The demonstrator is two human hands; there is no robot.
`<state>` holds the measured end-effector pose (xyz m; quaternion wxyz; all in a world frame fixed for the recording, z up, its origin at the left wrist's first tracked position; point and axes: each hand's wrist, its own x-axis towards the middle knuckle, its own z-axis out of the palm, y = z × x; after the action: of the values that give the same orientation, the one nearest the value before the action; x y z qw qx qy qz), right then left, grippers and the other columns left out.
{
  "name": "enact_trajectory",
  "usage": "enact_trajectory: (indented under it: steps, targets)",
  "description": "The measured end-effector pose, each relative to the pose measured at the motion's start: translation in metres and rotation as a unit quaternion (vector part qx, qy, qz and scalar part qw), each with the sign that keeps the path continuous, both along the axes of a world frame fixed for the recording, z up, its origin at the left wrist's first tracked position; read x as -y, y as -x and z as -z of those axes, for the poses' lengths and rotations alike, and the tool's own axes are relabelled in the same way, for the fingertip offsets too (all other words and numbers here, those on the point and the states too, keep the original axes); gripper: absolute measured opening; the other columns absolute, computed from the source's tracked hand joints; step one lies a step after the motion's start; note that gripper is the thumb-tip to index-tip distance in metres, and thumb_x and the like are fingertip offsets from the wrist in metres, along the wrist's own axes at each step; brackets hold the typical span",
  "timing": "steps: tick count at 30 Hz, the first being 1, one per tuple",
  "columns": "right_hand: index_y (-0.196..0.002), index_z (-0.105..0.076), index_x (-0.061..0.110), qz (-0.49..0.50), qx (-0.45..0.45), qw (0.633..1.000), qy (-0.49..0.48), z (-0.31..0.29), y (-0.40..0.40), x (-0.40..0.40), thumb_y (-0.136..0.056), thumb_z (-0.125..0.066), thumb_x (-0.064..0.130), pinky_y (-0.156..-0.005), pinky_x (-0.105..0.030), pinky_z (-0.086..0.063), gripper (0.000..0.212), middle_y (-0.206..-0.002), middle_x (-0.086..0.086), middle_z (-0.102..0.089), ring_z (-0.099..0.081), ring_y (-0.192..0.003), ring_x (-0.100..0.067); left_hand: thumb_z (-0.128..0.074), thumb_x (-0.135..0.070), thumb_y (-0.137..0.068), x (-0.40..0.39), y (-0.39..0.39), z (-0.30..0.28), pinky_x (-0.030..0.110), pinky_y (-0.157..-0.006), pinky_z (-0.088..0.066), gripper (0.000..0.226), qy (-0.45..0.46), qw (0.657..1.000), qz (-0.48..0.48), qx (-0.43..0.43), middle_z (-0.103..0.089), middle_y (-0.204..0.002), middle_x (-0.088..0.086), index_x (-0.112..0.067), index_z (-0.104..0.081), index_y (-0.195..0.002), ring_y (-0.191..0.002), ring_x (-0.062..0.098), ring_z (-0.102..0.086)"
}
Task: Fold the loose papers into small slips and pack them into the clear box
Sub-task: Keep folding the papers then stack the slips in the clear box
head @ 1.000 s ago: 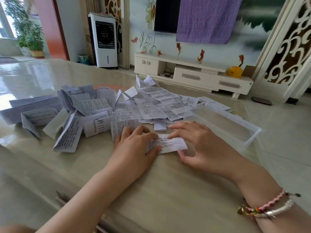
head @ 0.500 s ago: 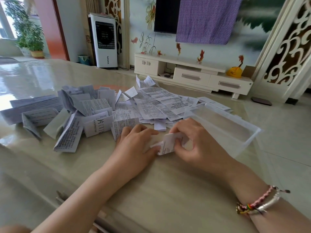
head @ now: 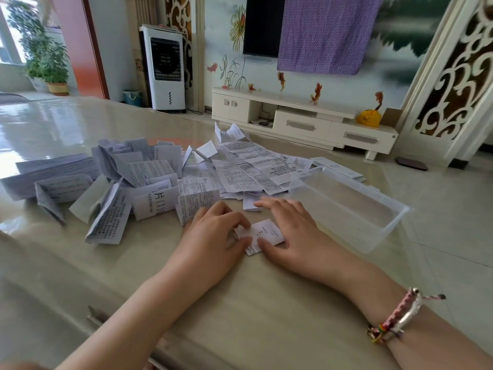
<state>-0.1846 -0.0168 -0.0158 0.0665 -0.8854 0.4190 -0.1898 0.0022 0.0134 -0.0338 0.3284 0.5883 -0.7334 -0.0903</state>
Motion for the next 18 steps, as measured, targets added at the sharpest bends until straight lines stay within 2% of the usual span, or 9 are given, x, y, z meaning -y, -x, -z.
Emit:
enact_trajectory:
  steps: [5,8,10,13,15,18]
  targets:
    - [-0.141,-0.031,0.031,0.034,0.021,0.999,-0.002,-0.002,0.011,0.003,-0.091,-0.053,0.018,-0.112,-0.021,-0.018,0.055,-0.141,0.011,-0.035,-0.022,-0.132,-0.007,-0.064,-0.045,-0.085,-0.002,0.001,0.000,0.039,-0.094,-0.041,0.021,0.002,1.000,-0.001,0.020,-0.046,-0.100,-0.016,-0.042,-0.063,-0.105,-0.095,0.014,-0.040]
    - [-0.137,-0.037,0.029,0.027,0.029,0.999,0.010,-0.001,0.010,0.003,-0.089,-0.054,0.013,-0.108,-0.018,-0.021,0.053,-0.137,0.011,-0.040,-0.027,-0.128,-0.006,-0.061,-0.066,-0.074,-0.004,0.002,-0.001,0.035,-0.098,-0.037,0.042,-0.013,0.999,0.002,0.030,-0.043,-0.102,-0.020,-0.043,-0.061,-0.109,-0.097,0.011,-0.037]
    - [-0.133,-0.042,0.029,0.023,0.041,0.999,0.010,-0.002,0.009,0.003,-0.089,-0.054,0.010,-0.104,-0.015,-0.023,0.049,-0.132,0.012,-0.044,-0.032,-0.125,-0.004,-0.061,-0.073,-0.067,-0.005,0.003,-0.002,0.034,-0.100,-0.036,0.054,-0.027,0.999,0.005,0.041,-0.041,-0.103,-0.022,-0.044,-0.060,-0.112,-0.098,0.009,-0.036]
    - [-0.125,-0.050,0.027,0.028,0.083,0.996,-0.003,-0.003,0.008,0.003,-0.091,-0.054,0.011,-0.098,-0.013,-0.029,0.038,-0.123,0.015,-0.050,-0.041,-0.120,-0.002,-0.063,-0.069,-0.070,-0.004,0.002,-0.005,0.035,-0.099,-0.037,0.052,-0.024,0.999,0.001,0.044,-0.043,-0.104,-0.020,-0.042,-0.058,-0.115,-0.099,0.009,-0.039]
    - [-0.120,-0.055,0.027,0.031,0.110,0.993,-0.008,-0.003,0.007,0.002,-0.092,-0.055,0.013,-0.094,-0.010,-0.033,0.031,-0.118,0.016,-0.054,-0.046,-0.117,-0.001,-0.063,-0.065,-0.073,-0.003,-0.002,-0.008,0.030,-0.095,-0.037,0.050,-0.020,0.998,-0.010,0.055,-0.043,-0.105,-0.020,-0.041,-0.057,-0.116,-0.102,0.010,-0.040]
    - [-0.115,-0.059,0.027,0.032,0.127,0.991,-0.012,-0.004,0.004,0.000,-0.092,-0.057,0.016,-0.090,-0.004,-0.032,0.025,-0.114,0.014,-0.057,-0.048,-0.112,0.000,-0.067,-0.061,-0.073,-0.002,-0.012,-0.013,0.031,-0.095,-0.039,0.051,-0.011,0.999,-0.030,0.038,-0.043,-0.105,-0.018,-0.039,-0.058,-0.117,-0.107,0.012,-0.043]
